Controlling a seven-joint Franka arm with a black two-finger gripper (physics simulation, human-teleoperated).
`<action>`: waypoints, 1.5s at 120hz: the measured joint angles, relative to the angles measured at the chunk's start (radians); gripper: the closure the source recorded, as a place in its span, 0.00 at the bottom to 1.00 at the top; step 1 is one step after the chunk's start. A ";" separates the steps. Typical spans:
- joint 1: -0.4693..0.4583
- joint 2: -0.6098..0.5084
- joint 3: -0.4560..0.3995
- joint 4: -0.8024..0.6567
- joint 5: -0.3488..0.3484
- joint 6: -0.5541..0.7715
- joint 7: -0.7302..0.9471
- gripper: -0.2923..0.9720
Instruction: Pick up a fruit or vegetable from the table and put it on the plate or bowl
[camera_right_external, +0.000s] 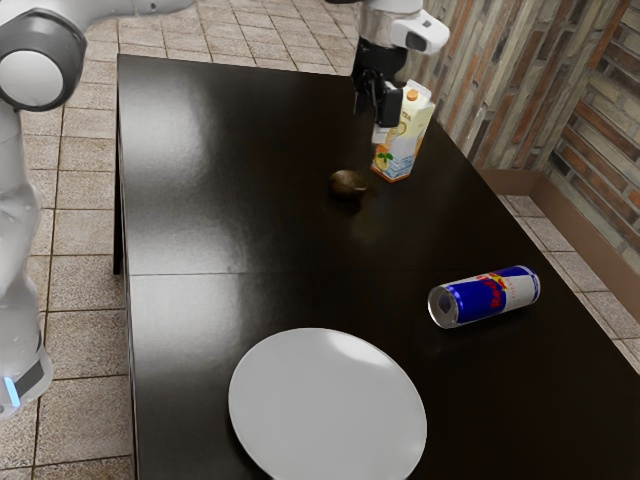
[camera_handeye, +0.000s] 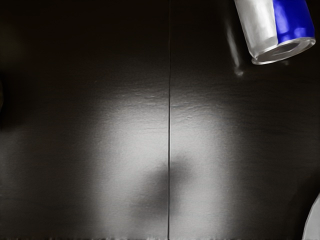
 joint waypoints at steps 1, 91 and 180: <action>-0.001 0.000 0.001 0.001 0.001 -0.002 0.000 0.23; 0.187 0.189 0.329 0.234 -0.034 -0.133 0.049 0.23; 0.191 0.479 0.280 0.165 -0.176 0.150 0.164 0.23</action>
